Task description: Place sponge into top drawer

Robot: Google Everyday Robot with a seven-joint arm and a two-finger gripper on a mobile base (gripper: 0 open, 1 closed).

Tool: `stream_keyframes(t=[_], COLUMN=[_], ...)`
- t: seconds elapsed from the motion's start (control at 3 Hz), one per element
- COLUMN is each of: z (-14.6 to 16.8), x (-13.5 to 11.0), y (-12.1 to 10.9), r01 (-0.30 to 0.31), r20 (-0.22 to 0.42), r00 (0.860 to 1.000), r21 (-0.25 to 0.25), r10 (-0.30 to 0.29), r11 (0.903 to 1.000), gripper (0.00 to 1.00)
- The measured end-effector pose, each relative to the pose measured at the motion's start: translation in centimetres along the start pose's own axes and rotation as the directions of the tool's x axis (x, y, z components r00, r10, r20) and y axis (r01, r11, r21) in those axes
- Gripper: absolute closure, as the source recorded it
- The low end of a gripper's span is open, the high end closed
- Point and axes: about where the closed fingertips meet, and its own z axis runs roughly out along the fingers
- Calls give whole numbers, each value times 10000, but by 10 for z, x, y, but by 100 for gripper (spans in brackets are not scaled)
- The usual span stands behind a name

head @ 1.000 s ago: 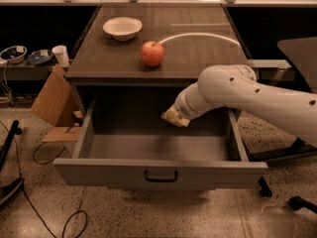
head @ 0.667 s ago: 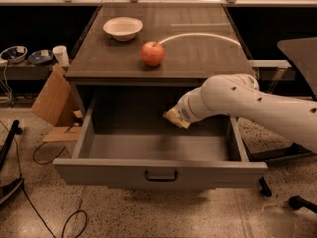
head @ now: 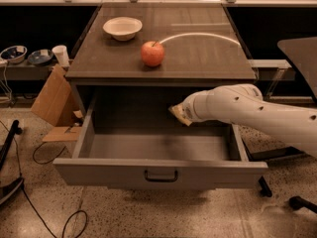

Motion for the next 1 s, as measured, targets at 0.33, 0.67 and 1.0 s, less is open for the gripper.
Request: stream_keyframes(t=[0.33,0.67,1.0], z=[4,9,16], x=[1,1,-2], y=[-13,-25,-39], r01=[-608,-1099,-1578], r20=[395,686,963], r00=[9974,9920,9841], r21=[304,517,842], r10=[595,1063,1495], r11=[9977,9926,9839], gripper=[100,100,100])
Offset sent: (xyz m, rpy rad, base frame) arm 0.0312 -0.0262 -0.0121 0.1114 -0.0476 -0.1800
